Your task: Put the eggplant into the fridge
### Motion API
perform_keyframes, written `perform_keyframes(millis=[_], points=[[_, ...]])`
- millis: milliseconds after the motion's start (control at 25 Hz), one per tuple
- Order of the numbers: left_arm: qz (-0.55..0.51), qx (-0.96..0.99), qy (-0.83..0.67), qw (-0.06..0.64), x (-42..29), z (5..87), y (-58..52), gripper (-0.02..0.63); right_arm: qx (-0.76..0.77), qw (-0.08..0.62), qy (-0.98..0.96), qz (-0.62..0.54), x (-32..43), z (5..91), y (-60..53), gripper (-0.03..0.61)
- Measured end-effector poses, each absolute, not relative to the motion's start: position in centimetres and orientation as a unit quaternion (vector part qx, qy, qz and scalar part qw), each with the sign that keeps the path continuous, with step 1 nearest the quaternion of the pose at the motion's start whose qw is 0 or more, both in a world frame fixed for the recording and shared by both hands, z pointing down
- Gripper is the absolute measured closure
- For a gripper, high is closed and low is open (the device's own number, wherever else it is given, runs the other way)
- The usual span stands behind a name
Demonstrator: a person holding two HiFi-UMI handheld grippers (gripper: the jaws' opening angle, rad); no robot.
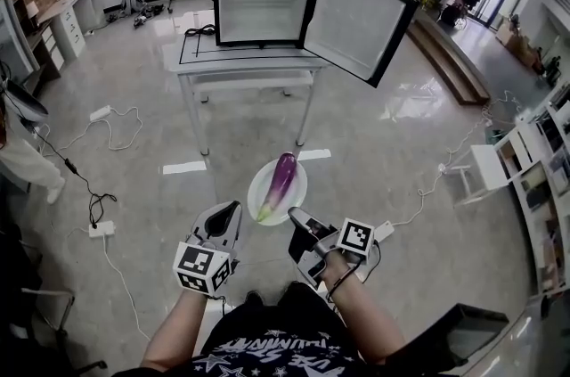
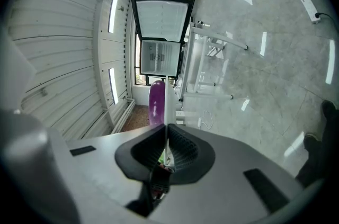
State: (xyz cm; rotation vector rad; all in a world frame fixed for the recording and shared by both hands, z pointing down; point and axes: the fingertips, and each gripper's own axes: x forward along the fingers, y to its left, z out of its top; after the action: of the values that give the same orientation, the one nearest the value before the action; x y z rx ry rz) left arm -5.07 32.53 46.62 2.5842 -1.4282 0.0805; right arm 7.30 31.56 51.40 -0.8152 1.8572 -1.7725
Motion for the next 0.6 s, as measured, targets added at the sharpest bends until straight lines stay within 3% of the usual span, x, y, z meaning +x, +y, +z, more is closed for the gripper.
perform_keyframes(millis=[600], points=[[0.04, 0.856, -0.508, 0.091, -6.4, 47.6, 28.3, 0.604, -0.268, 0.201, 0.676, -0.656, 5.8, 53.1, 25.8, 0.557]])
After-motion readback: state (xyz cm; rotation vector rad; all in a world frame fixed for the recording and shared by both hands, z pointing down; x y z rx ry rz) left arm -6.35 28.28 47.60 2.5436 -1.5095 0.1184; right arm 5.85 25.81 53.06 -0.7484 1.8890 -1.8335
